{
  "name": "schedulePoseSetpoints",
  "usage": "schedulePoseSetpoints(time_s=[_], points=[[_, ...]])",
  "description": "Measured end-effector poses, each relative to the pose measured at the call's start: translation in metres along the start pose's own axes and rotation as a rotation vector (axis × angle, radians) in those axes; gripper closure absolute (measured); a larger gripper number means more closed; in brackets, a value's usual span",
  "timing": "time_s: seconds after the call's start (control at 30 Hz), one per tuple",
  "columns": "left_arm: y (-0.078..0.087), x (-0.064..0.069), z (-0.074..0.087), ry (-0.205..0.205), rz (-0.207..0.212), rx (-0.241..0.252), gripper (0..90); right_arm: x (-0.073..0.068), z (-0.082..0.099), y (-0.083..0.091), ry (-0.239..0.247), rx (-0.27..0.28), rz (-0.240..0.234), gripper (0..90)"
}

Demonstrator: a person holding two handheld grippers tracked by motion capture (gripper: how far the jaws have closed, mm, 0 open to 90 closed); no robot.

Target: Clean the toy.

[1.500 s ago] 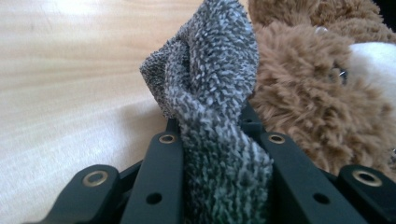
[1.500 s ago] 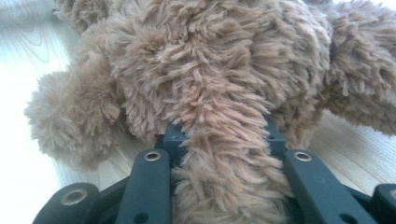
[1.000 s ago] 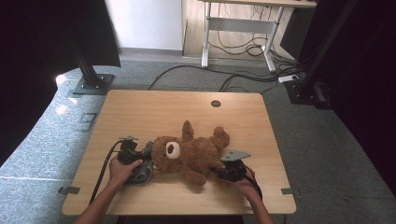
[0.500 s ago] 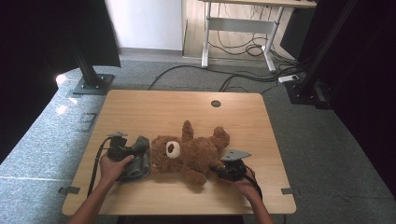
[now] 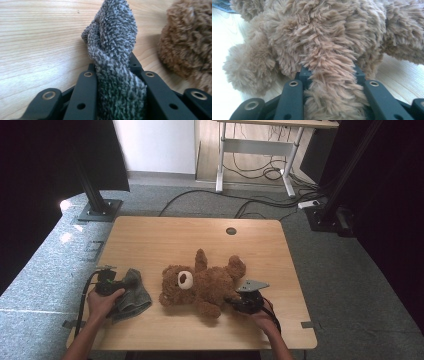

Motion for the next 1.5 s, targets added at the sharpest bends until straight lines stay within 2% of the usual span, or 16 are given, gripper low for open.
schedulePoseSetpoints(time_s=[0.17, 0.27, 0.3, 0.4, 0.47, 0.5, 0.6, 0.63, 0.67, 0.8, 0.9, 0.93, 0.97, 1.0, 1.33, 1.5], points=[[-0.003, 0.0, -0.001, -0.035, -0.035, -0.003, 69.7, 0.0, 0.0, 0.0, 0.0, 0.0, -0.001, 65.7], [-0.002, -0.006, -0.001, -0.058, -0.093, -0.009, 49.9, 0.0, 0.0, 0.0, 0.0, 0.001, -0.003, 65.7], [-0.002, -0.006, -0.001, -0.058, -0.093, -0.009, 42.8, 0.0, 0.0, 0.0, 0.0, 0.001, -0.003, 65.7], [0.005, -0.01, -0.008, -0.096, -0.162, 0.044, 30.5, 0.0, 0.0, 0.0, 0.001, 0.0, -0.004, 65.4], [0.014, -0.005, -0.017, -0.106, -0.165, 0.09, 15.7, 0.0, 0.0, 0.0, -0.001, 0.005, -0.004, 64.3], [0.014, -0.005, -0.017, -0.106, -0.165, 0.09, 15.0, 0.0, 0.0, 0.0, -0.001, 0.005, -0.004, 64.3], [0.022, 0.007, -0.025, -0.109, -0.129, 0.13, 14.6, -0.001, -0.001, 0.0, 0.002, 0.012, -0.006, 61.8], [0.025, 0.019, -0.03, -0.129, -0.115, 0.149, 14.5, -0.002, -0.001, 0.001, 0.001, 0.016, -0.009, 60.7], [0.025, 0.019, -0.03, -0.129, -0.115, 0.149, 14.7, -0.002, -0.001, 0.001, 0.001, 0.016, -0.009, 60.7], [0.023, 0.051, -0.034, -0.162, -0.034, 0.158, 15.2, -0.003, -0.003, 0.002, -0.011, 0.026, -0.017, 59.2], [0.013, 0.074, -0.031, -0.17, 0.045, 0.144, 15.6, -0.003, -0.005, 0.003, -0.021, 0.036, -0.022, 54.9], [0.003, 0.087, -0.026, -0.185, 0.089, 0.119, 15.5, -0.003, -0.006, 0.003, -0.027, 0.04, -0.024, 53.3], [0.003, 0.087, -0.026, -0.185, 0.089, 0.119, 15.1, -0.003, -0.006, 0.003, -0.027, 0.04, -0.024, 53.3], [-0.008, 0.101, -0.02, -0.207, 0.121, 0.09, 15.1, -0.003, -0.008, 0.004, -0.036, 0.052, -0.022, 50.0], [-0.037, 0.139, -0.003, -0.278, 0.174, 0.002, 14.8, 0.003, -0.018, 0.014, -0.106, 0.092, 0.001, 33.8], [-0.045, 0.143, -0.002, -0.287, 0.16, -0.006, 15.2, 0.007, -0.012, 0.015, -0.151, 0.056, -0.001, 28.3]])
Point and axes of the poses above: each handheld gripper's, and its own axes: y roughly backward along the jaws, z roughly out of its underside, x roughly to its right, the point moved 10 cm from there along -y, roughly forward along the jaws, and after that the axes turned 6 degrees about x, right-handed, at the moved point
